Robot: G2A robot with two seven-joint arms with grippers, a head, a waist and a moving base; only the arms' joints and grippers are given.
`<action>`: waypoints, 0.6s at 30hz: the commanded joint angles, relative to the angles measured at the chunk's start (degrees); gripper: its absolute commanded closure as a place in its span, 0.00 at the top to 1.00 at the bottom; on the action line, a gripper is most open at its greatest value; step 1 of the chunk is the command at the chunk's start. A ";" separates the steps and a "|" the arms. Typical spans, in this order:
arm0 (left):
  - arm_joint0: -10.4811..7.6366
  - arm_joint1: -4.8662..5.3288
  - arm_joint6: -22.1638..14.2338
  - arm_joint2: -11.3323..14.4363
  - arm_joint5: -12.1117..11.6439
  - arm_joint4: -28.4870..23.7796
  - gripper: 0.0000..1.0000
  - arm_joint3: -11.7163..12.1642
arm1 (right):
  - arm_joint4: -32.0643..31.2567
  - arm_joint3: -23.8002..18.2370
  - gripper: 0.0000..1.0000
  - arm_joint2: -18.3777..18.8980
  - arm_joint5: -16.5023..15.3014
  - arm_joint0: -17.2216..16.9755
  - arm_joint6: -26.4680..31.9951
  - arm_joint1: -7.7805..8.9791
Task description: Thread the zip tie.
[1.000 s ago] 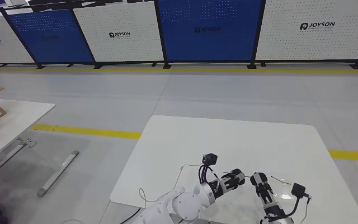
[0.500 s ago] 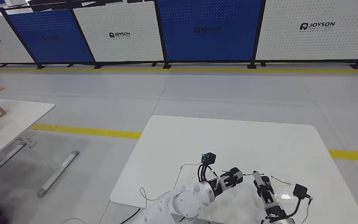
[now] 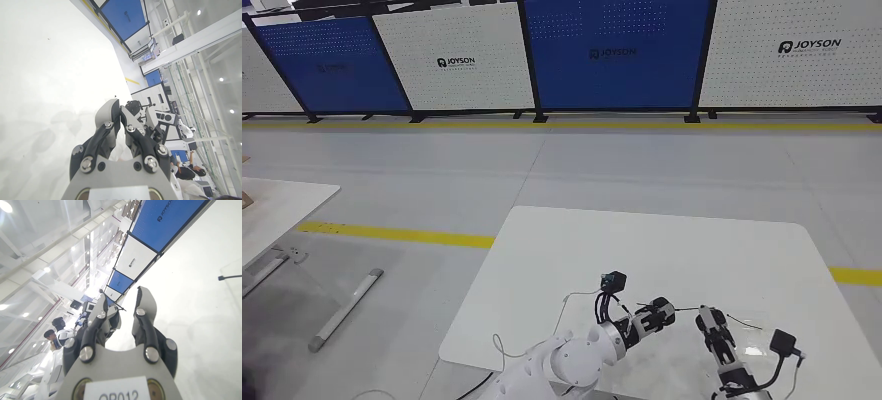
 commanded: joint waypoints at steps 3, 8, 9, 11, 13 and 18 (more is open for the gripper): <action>0.23 0.02 -0.13 -0.12 -0.20 0.26 0.00 -0.08 | -0.04 -0.14 0.00 -0.03 0.00 -0.05 -0.21 0.13; 0.54 0.06 -0.28 -0.37 -0.54 0.48 0.00 -0.29 | -0.15 -0.16 0.00 -0.17 0.00 -0.05 -0.45 0.27; 0.62 0.07 -0.32 -0.43 -0.65 0.53 0.00 -0.41 | -0.22 -0.17 0.00 -0.24 0.00 -0.05 -0.51 0.30; 0.74 0.09 -0.42 -0.44 -0.88 0.80 0.00 -0.66 | -0.41 -0.23 0.00 -0.34 0.00 -0.07 -0.60 0.35; 0.86 0.12 -0.54 -0.40 -1.01 1.19 0.00 -0.96 | -0.77 -0.32 0.00 -0.42 0.00 -0.10 -0.65 0.43; 1.07 0.15 -0.86 -0.37 -1.04 1.81 0.00 -1.60 | -1.46 -0.68 0.00 -0.61 0.00 -0.28 -0.71 0.60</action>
